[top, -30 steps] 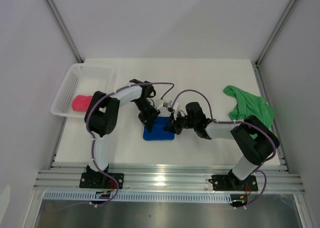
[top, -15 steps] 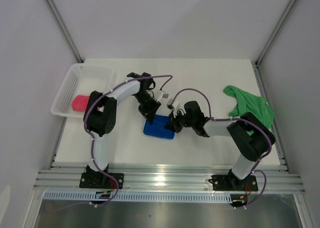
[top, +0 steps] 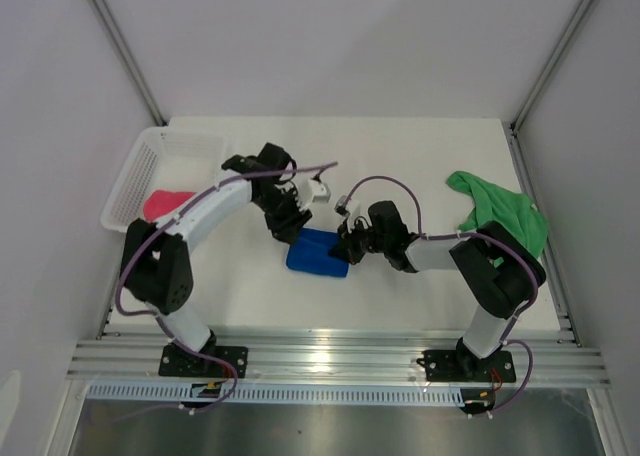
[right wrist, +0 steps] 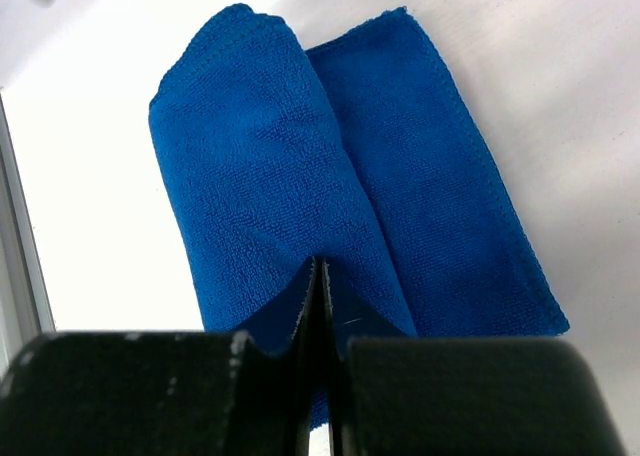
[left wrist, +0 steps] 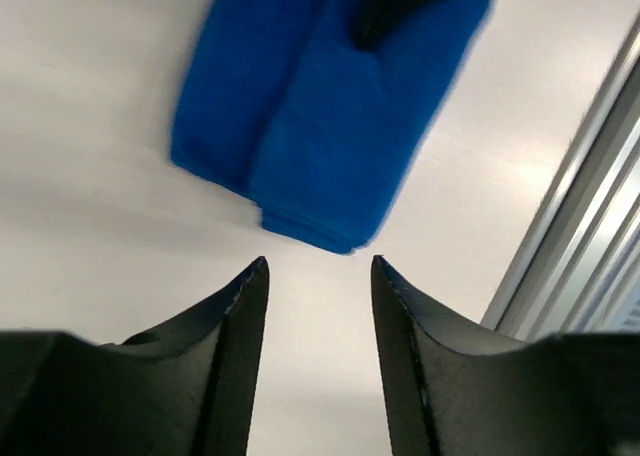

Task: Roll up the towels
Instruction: Roll the towel

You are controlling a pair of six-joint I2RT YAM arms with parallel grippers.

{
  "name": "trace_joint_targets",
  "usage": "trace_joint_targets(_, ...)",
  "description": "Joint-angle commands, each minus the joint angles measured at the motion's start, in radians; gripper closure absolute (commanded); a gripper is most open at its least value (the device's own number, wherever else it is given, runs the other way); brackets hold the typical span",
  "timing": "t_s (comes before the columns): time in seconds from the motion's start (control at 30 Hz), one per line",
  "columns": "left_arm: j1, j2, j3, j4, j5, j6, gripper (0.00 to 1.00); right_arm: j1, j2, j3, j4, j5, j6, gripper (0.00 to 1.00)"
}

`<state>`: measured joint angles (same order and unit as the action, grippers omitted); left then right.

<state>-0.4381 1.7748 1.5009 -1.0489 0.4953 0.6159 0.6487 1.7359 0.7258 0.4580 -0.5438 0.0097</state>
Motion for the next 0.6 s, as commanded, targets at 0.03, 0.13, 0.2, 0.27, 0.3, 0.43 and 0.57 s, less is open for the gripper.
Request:
trace_joint_targets(0.03,-0.109,-0.205,-0.253,0.167,-0.070,0.313,0.50,-0.009,0.040,0.009,-0.004,0.016,0.027,0.94)
trace_joint_targets(0.13,-0.148,-0.273,-0.338,0.226,-0.084,0.433,0.43,-0.009,0.045,0.003,0.004,0.013,0.033,0.94)
trace_joint_targets(0.2,-0.172,-0.287,-0.367,0.269,-0.096,0.478,0.29,-0.009,0.045,-0.003,0.008,0.016,0.036,0.94)
trace_joint_targets(0.27,-0.203,-0.285,-0.393,0.309,-0.127,0.508,0.28,-0.008,0.042,-0.006,0.014,0.019,0.039,0.94)
trace_joint_targets(0.3,-0.212,-0.279,-0.402,0.329,-0.139,0.510,0.01,-0.009,0.040,-0.009,0.016,0.019,0.038,0.94)
trace_joint_targets(0.43,-0.234,-0.252,-0.444,0.435,-0.188,0.515,0.01,-0.009,0.036,-0.017,0.027,0.016,0.041,0.94)
trace_joint_targets(0.57,-0.235,-0.226,-0.453,0.411,-0.196,0.533,0.01,-0.009,0.039,-0.014,0.021,0.019,0.035,0.94)
